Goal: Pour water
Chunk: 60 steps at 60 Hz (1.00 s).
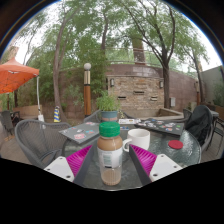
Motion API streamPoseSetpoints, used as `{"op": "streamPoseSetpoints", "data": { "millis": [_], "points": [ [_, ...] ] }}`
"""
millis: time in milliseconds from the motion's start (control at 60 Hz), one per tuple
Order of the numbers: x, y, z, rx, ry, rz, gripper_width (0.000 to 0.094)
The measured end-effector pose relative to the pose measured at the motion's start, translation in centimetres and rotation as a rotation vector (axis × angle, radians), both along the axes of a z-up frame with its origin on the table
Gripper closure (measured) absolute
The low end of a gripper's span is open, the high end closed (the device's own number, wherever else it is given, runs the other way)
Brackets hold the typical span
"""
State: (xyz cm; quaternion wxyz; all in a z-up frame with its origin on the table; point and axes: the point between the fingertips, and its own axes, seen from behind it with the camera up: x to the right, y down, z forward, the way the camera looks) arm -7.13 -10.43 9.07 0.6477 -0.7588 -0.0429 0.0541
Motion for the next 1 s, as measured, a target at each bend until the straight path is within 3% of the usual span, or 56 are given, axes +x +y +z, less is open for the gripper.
{"op": "streamPoseSetpoints", "data": {
  "millis": [83,150,317,417,533,667,800,1000],
  "points": [
    [-0.5,1.3,0.0,0.026,0.019,-0.041,0.02],
    [-0.2,2.8,-0.7,0.026,0.015,-0.074,0.0497],
    [-0.6,2.6,-0.3,0.055,0.001,-0.1,0.0499],
    [-1.1,2.9,-1.0,0.032,-0.023,-0.069,0.0499],
    [-1.7,3.4,-1.0,0.042,-0.008,-0.004,0.0631],
    [-5.3,4.6,0.3,0.019,0.118,0.051,0.0633],
    [-7.0,9.6,2.0,-0.014,0.419,0.095,0.0634],
    [-5.2,13.6,7.0,-0.124,1.103,0.03,0.0635]
  ]
}}
